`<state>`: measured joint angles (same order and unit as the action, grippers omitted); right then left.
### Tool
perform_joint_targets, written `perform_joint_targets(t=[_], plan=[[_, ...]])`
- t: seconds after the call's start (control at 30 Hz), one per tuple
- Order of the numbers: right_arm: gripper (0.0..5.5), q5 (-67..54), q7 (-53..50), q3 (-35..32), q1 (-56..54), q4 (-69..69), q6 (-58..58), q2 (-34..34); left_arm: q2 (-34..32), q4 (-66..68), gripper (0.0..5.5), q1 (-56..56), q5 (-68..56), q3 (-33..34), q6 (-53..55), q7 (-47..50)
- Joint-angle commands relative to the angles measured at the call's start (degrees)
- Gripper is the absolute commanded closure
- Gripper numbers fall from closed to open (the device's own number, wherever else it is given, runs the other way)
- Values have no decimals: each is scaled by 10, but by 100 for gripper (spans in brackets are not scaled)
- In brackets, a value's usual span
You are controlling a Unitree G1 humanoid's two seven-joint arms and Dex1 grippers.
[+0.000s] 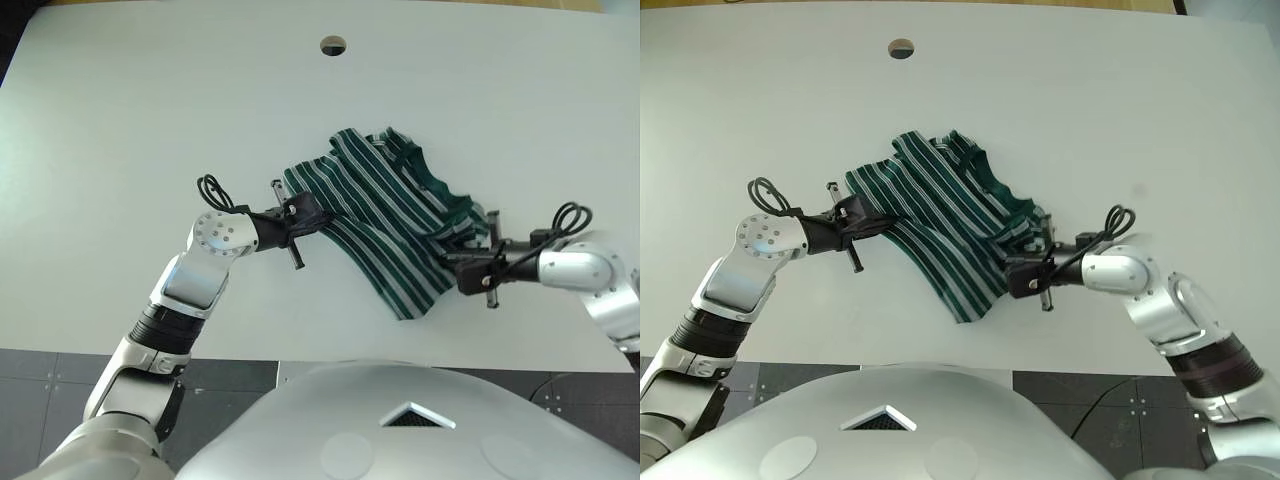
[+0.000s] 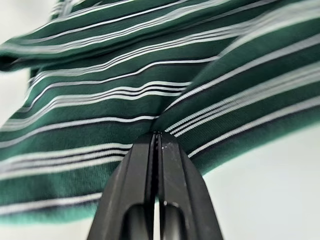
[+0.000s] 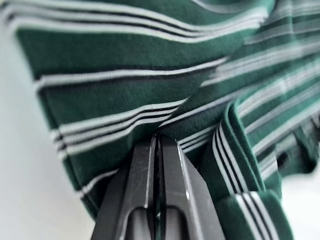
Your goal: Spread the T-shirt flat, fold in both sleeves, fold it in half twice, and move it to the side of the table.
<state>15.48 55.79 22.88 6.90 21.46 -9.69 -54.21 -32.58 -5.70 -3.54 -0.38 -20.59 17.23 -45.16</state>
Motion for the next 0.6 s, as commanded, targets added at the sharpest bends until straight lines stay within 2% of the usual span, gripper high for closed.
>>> perform_joint_targets(t=[0.03,0.13,0.3,0.37,0.5,0.6], plan=[[539,14,12,46,33,35,23,28,9,25,537,-2,12,-2,4,9],[539,26,-7,48,32,30,34,47,24,28,537,-4,13,-6,-1,16],[539,-41,-53,-53,8,81,48,63,35,30,537,-5,15,-5,-7,19],[539,-77,-52,-72,-6,113,62,76,36,36,537,-5,17,-3,-15,20],[539,-119,-45,-56,-57,126,104,114,37,28,537,-7,8,6,-26,16],[539,-64,-62,-8,-113,56,124,158,38,23,537,-7,6,8,-27,15]])
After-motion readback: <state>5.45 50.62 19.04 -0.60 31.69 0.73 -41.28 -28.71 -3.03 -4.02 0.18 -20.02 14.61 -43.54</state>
